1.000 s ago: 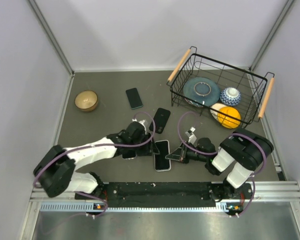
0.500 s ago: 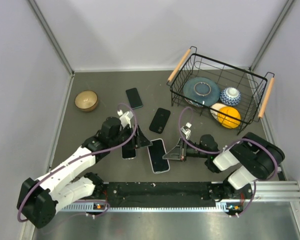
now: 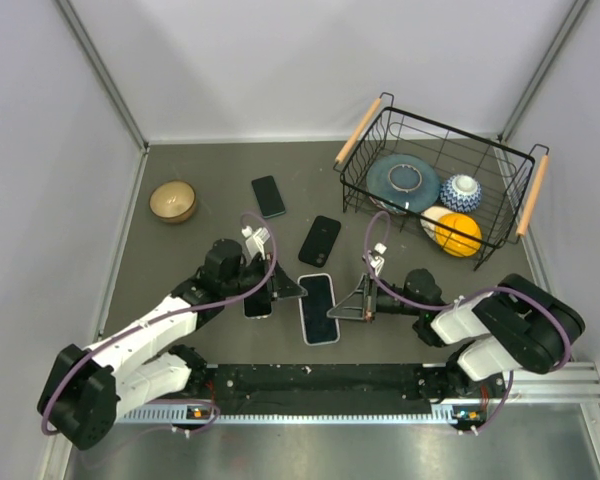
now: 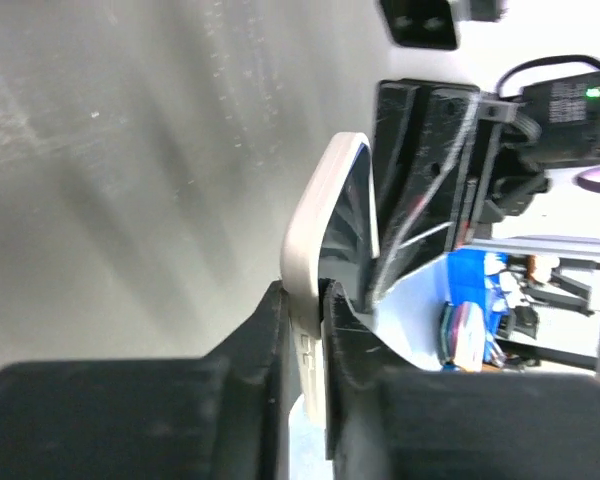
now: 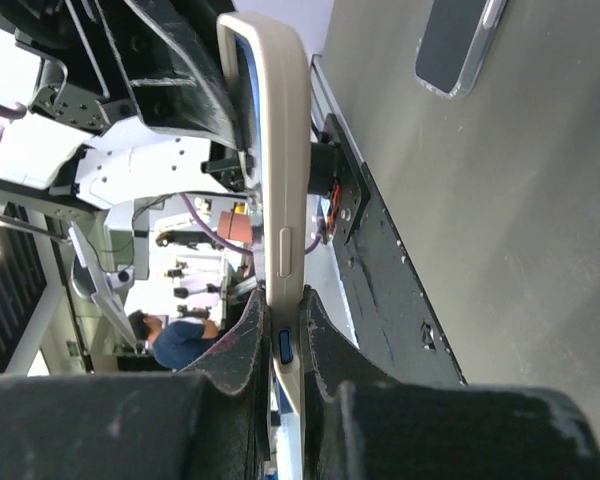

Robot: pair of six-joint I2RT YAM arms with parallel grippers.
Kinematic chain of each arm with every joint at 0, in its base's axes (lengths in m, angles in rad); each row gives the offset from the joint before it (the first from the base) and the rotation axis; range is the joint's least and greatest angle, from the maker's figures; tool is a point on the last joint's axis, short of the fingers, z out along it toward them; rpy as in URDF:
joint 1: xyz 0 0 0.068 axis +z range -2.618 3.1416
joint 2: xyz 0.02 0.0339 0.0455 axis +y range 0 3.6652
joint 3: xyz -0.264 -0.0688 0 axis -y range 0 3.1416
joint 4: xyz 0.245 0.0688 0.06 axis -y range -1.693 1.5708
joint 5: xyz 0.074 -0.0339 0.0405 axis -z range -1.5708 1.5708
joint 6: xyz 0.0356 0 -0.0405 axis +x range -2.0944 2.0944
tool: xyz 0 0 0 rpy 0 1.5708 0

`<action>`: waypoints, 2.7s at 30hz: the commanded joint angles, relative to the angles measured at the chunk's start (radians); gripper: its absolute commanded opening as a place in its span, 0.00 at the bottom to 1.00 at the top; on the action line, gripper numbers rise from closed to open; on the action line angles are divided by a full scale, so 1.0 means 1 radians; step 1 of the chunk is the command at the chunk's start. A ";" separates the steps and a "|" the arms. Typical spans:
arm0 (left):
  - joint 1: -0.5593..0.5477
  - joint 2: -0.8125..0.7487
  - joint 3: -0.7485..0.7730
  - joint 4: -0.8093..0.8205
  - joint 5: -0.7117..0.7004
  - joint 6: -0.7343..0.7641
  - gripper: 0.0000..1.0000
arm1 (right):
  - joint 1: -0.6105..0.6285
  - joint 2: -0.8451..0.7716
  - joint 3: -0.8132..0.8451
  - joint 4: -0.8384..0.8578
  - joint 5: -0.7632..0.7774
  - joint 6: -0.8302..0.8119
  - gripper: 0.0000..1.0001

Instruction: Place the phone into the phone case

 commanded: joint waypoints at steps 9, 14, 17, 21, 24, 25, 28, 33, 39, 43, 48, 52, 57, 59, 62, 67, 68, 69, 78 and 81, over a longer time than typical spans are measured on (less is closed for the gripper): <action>0.003 0.001 -0.079 0.253 0.108 -0.164 0.11 | -0.003 0.012 0.030 0.363 0.030 0.035 0.00; -0.003 -0.024 -0.162 0.354 0.140 -0.228 0.44 | -0.003 0.003 0.053 0.363 0.092 0.076 0.00; -0.023 -0.045 -0.237 0.480 0.152 -0.312 0.47 | -0.002 0.015 0.071 0.366 0.121 0.102 0.00; -0.090 -0.059 -0.258 0.497 0.117 -0.342 0.46 | -0.003 0.046 0.086 0.385 0.145 0.127 0.00; -0.108 -0.067 -0.263 0.509 0.102 -0.354 0.36 | -0.003 0.058 0.096 0.383 0.144 0.132 0.00; -0.108 -0.074 -0.271 0.511 0.093 -0.359 0.32 | -0.002 0.061 0.096 0.383 0.145 0.132 0.00; -0.109 -0.093 -0.278 0.491 0.070 -0.363 0.07 | -0.003 0.061 0.082 0.382 0.149 0.124 0.00; -0.109 -0.110 -0.280 0.487 0.053 -0.369 0.00 | -0.002 0.068 0.073 0.385 0.109 0.109 0.15; -0.108 -0.131 -0.278 0.494 0.018 -0.366 0.00 | 0.023 0.061 0.056 0.385 0.037 0.067 0.39; -0.109 -0.140 -0.275 0.506 -0.001 -0.362 0.00 | 0.050 0.066 0.037 0.383 0.040 0.050 0.42; -0.106 -0.156 -0.269 0.455 -0.035 -0.327 0.00 | 0.059 0.066 0.019 0.383 0.061 0.056 0.31; -0.108 -0.160 -0.242 0.321 -0.103 -0.247 0.00 | 0.061 0.025 -0.004 0.385 0.084 0.089 0.18; -0.109 -0.137 -0.203 0.200 -0.156 -0.138 0.00 | 0.061 0.005 -0.004 0.383 0.133 0.167 0.00; -0.109 -0.128 -0.196 0.166 -0.162 -0.113 0.00 | 0.063 0.014 0.005 0.383 0.138 0.184 0.00; -0.108 -0.113 -0.196 0.174 -0.145 -0.113 0.00 | 0.061 0.035 0.017 0.383 0.136 0.172 0.00; -0.108 -0.128 -0.220 0.285 -0.036 -0.147 0.00 | 0.063 0.040 0.019 0.383 0.135 0.086 0.26; -0.109 -0.133 -0.226 0.325 -0.020 -0.153 0.00 | 0.061 0.042 0.024 0.382 0.130 0.080 0.30; -0.108 -0.133 -0.228 0.335 0.017 -0.150 0.00 | 0.061 0.046 0.037 0.382 0.124 0.069 0.38; -0.106 -0.149 -0.240 0.364 0.091 -0.142 0.00 | 0.027 0.121 0.112 0.382 0.116 0.047 0.43; -0.106 -0.142 -0.243 0.367 0.120 -0.139 0.00 | 0.003 0.127 0.142 0.382 0.096 0.058 0.43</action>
